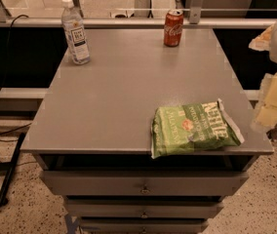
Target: Move coke can near green jalapeno chip bag
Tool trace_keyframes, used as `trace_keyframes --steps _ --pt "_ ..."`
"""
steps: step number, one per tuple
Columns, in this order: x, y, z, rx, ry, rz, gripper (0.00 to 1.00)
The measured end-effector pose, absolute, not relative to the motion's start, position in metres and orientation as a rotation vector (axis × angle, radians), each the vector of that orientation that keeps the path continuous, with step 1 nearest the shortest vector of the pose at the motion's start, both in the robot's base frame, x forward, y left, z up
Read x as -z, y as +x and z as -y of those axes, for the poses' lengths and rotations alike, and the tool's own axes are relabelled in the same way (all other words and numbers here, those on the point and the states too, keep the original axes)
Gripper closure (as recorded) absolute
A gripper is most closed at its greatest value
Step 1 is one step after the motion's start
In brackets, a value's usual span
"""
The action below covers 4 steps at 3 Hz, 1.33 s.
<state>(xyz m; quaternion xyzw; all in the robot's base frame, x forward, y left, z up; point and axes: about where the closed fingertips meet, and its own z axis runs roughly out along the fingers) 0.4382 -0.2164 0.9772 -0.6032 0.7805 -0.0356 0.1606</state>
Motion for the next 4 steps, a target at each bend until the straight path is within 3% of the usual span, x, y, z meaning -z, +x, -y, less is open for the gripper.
trace_keyframes --steps 2,4 --pt "-0.978 0.453 0.219 0.093 -1.655 -2.215 0.0" --pt "-0.971 0.559 0.247 0.049 -1.294 -2.193 0.0"
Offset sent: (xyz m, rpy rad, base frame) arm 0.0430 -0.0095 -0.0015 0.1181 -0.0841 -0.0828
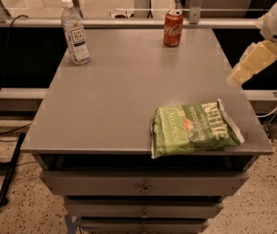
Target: Move coke can near green jalapeno chip bag
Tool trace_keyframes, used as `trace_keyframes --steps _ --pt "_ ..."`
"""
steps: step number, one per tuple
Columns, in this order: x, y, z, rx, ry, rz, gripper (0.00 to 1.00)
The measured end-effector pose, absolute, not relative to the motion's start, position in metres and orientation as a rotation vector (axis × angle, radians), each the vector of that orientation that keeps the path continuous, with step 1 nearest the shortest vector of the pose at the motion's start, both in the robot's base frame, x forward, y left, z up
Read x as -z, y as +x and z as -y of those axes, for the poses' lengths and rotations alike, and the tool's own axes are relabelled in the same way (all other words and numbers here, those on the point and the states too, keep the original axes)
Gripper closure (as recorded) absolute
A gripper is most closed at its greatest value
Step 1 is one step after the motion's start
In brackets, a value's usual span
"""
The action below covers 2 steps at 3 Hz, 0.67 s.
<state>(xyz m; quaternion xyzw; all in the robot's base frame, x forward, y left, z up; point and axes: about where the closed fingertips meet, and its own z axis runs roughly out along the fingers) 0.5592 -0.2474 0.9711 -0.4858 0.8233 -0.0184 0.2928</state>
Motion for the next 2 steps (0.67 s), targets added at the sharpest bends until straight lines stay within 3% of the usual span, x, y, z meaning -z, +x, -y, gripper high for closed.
trace_keyframes --steps 1,2 --pt "-0.9775 0.6225 0.262 0.01 -1.113 -2.153 0.0" --pt "-0.9774 0.6225 0.2619 0.01 -1.113 -2.153 0.0"
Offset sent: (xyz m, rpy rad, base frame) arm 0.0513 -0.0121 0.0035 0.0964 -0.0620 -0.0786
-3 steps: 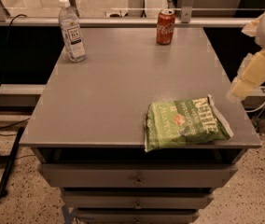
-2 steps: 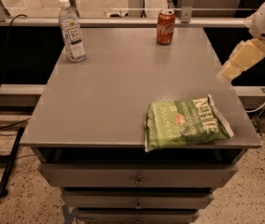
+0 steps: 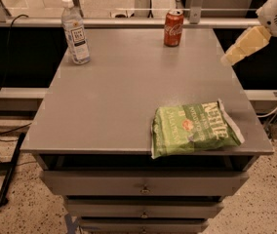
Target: Move coke can near green jalapeno chip bag
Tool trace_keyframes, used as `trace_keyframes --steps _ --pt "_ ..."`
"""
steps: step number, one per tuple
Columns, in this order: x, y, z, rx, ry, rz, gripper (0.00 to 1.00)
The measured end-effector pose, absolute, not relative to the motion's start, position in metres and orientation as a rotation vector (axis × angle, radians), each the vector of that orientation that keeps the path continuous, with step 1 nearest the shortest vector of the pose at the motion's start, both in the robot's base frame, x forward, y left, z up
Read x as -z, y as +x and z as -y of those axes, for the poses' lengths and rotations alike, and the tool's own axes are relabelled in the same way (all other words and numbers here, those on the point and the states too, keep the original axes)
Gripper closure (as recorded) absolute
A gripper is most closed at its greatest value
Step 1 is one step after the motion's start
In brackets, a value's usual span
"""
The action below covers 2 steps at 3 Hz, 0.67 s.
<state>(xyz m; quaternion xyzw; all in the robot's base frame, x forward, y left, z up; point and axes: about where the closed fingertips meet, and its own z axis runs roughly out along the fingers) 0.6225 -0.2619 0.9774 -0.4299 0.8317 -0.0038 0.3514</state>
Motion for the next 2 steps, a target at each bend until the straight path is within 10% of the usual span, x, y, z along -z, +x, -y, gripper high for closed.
trace_keyframes --steps 2 --pt "-0.948 0.714 0.245 -0.113 -0.847 -2.126 0.0"
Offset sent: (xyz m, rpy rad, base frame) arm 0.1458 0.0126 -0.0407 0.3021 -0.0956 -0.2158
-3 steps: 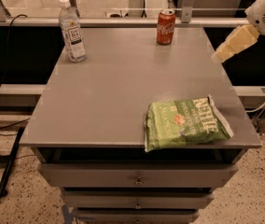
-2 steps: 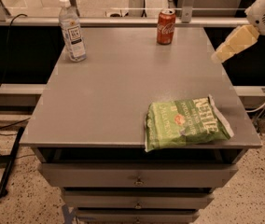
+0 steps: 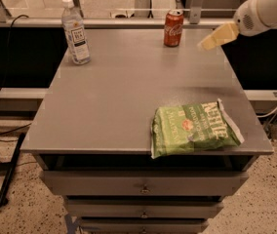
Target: Move coke can near green jalapeno chip bag
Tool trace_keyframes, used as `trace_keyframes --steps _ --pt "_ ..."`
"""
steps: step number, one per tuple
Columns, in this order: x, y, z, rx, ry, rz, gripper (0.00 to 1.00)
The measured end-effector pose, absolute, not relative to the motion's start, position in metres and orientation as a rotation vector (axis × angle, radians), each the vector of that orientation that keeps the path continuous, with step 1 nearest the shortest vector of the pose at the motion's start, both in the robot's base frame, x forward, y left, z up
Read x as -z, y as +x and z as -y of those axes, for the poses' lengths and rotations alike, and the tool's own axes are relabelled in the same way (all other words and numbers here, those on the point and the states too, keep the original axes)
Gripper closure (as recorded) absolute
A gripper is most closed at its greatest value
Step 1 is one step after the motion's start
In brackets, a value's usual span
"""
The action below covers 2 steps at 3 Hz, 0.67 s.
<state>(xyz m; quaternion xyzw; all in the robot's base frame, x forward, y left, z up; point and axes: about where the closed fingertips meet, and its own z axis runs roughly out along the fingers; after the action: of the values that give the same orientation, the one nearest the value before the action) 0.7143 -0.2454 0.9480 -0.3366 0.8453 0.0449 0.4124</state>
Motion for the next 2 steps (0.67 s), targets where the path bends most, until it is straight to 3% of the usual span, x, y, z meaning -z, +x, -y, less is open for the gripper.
trace_keyframes --steps 2 --pt "-0.931 0.811 0.214 -0.276 -0.673 -1.991 0.0"
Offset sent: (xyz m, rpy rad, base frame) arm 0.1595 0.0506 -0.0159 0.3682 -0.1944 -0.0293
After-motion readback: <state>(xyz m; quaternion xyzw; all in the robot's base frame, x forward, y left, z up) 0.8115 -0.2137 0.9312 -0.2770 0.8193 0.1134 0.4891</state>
